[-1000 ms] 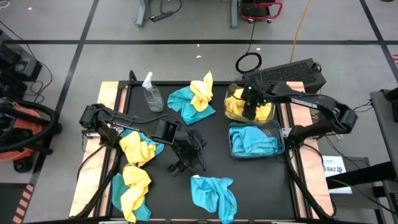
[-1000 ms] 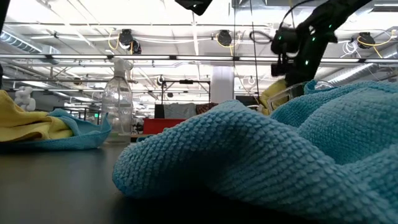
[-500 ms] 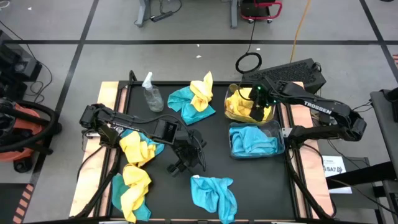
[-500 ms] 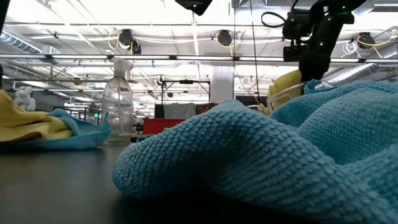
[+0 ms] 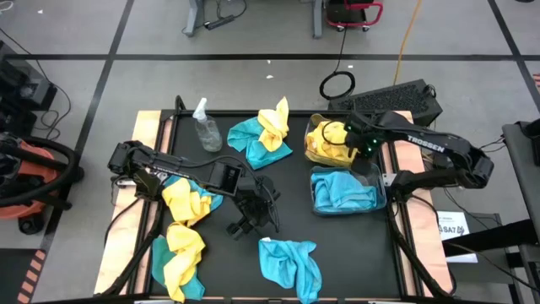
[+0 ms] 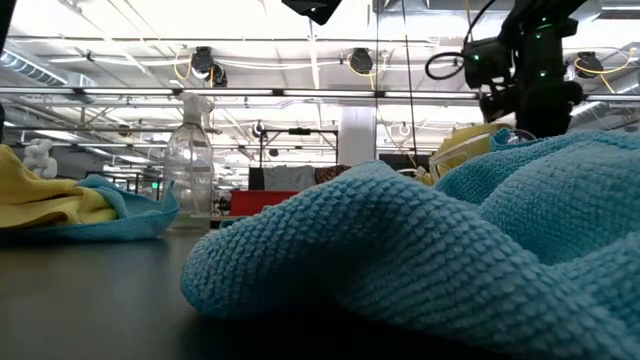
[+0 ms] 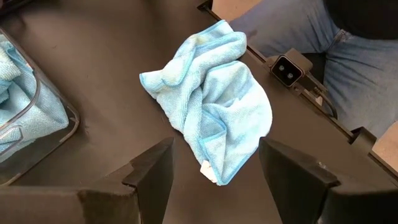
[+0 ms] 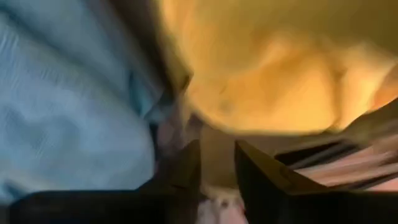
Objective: Sort microfiber towel by color & place in baskets
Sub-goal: Put the yellow microfiber towel into the top transparent bin
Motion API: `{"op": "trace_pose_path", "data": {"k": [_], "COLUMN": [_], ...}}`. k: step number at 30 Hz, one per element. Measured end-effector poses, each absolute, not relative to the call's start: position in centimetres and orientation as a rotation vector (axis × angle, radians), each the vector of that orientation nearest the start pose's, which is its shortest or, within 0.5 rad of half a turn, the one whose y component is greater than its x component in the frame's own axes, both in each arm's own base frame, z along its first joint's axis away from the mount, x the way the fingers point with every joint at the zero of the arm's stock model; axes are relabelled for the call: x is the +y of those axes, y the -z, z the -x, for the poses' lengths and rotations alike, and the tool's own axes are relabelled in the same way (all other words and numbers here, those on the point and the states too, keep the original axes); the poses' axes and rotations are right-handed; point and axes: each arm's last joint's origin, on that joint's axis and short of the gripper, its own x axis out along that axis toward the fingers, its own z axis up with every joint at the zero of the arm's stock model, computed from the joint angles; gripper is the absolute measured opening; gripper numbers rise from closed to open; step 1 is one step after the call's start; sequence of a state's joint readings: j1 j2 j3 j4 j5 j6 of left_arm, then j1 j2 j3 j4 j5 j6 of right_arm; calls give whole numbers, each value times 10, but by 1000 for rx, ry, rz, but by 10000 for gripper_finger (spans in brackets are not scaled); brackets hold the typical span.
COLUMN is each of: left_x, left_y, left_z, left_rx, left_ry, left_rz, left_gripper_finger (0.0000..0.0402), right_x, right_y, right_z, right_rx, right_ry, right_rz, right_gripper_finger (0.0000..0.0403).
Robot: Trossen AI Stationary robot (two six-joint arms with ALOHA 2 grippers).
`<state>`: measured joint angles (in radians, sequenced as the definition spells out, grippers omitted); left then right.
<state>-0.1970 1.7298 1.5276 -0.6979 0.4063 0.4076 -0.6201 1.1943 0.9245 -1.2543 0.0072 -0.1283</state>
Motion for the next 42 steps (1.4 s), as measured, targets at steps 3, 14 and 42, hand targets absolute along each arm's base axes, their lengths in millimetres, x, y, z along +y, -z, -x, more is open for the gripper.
{"op": "trace_pose_path", "data": {"k": [3, 14, 42], "left_x": [-84, -84, -50], "left_y": [-300, -300, -280], "left_z": [-363, -363, -362], "left_rx": [778, 773, 918], "left_ry": [736, 740, 555], "left_rz": [-273, -287, -302], "left_gripper_finger": [238, 238, 238], "right_x": [-101, -93, -120], "right_y": [-245, -297, -252], "right_z": [-143, -132, -164], "right_rx": [1538, 1398, 990], "right_ry": [381, 402, 570], "right_rz": [-398, -343, -145], "right_gripper_finger": [60, 34, 33]}}
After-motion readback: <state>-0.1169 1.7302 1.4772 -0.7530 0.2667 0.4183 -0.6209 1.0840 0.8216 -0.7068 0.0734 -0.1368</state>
